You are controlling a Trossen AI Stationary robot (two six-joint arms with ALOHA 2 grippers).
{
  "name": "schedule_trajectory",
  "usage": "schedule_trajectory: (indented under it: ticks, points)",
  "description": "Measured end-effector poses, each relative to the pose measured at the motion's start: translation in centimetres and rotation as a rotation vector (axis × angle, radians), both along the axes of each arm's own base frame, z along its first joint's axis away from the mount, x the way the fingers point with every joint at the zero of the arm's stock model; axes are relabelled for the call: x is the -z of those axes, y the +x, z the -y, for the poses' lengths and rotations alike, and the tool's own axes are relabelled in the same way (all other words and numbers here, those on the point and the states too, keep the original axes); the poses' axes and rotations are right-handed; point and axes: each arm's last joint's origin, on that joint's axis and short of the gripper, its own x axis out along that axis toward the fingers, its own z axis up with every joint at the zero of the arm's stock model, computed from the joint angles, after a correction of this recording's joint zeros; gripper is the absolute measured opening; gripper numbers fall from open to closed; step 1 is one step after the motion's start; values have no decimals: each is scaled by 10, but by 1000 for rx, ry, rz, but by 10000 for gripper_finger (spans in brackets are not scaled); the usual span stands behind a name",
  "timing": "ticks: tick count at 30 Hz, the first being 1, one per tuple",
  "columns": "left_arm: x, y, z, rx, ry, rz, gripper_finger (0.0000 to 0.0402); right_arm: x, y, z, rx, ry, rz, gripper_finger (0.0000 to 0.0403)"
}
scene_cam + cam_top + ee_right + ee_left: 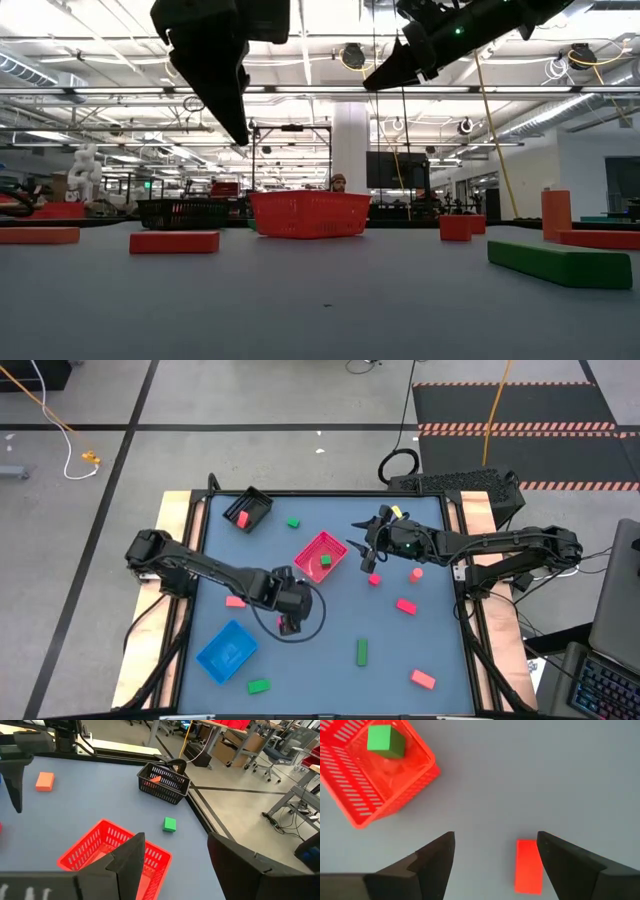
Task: Sort & place blocks by color
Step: Put the red block into the blue bin
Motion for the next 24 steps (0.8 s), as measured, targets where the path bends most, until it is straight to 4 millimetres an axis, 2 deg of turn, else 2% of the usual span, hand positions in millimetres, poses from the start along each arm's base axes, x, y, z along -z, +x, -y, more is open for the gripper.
schedule_trajectory:
  ticks: [6,15,20,24]
  points:
    - [13,-1,3,-5,-26,-14,259,0,0,0,7,26,11,210]
    - [46,-17,1,-43,-81,-88,246,1,1,-10,-8,84,29,210]
    - [57,-23,8,-22,-96,-92,246,1,2,-16,-17,125,45,210]
    - [58,-23,18,15,-135,-65,246,1,2,-21,-25,148,52,210]
